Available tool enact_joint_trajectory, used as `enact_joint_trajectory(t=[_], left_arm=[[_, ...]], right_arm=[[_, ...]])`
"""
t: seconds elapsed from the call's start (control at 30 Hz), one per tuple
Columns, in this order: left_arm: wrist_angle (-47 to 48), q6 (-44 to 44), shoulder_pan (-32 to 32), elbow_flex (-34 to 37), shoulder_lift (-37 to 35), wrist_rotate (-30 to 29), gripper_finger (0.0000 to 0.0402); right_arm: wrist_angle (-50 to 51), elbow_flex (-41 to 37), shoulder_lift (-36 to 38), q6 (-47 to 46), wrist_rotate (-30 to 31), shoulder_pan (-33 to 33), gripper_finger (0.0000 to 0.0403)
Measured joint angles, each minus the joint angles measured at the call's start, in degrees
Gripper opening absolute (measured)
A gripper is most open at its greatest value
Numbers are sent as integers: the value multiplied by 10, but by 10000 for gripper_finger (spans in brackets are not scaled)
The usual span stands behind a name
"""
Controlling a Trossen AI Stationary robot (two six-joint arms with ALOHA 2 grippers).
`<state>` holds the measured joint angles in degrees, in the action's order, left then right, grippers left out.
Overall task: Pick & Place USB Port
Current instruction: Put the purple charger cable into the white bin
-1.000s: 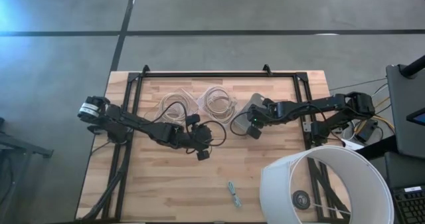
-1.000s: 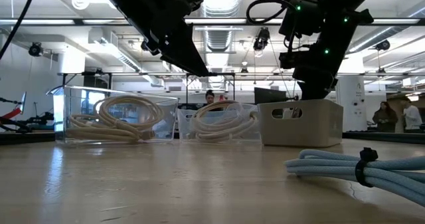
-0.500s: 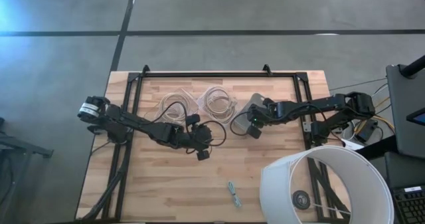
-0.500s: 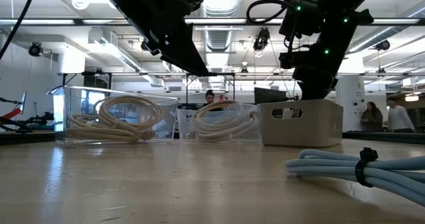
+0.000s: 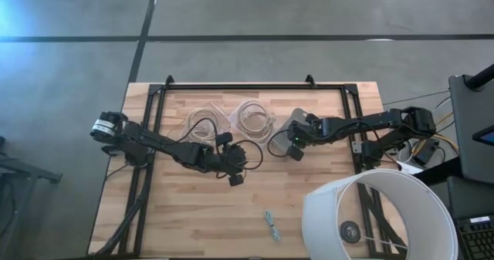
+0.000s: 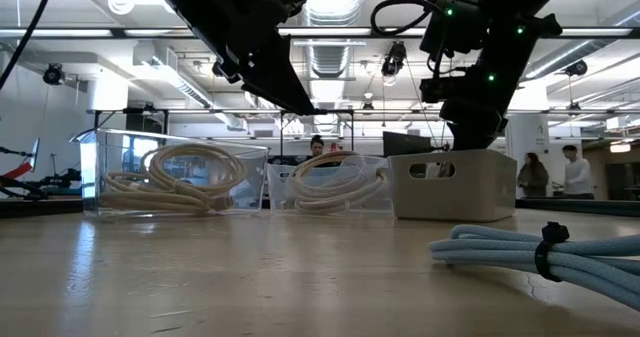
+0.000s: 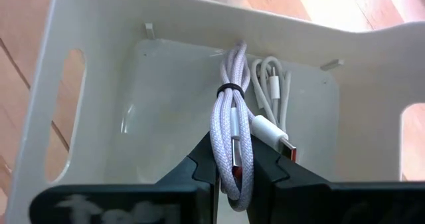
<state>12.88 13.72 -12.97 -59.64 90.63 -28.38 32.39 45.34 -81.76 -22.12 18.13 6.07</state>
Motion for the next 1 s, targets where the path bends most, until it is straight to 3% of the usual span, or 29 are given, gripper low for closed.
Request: enact_joint_trajectory(t=[0.17, 0.6, 0.87, 1.0], left_arm=[[0, 0, 0, 0, 0, 0, 170], [0, 0, 0, 0, 0, 0, 170], [0, 0, 0, 0, 0, 0, 170], [0, 0, 0, 0, 0, 0, 170]], right_arm=[[-1, 0, 0, 1, 0, 0, 56], [-10, 0, 0, 2, 0, 0, 158], [0, 7, 0, 13, -4, 0, 168], [86, 45, 0, -15, -12, -2, 163]])
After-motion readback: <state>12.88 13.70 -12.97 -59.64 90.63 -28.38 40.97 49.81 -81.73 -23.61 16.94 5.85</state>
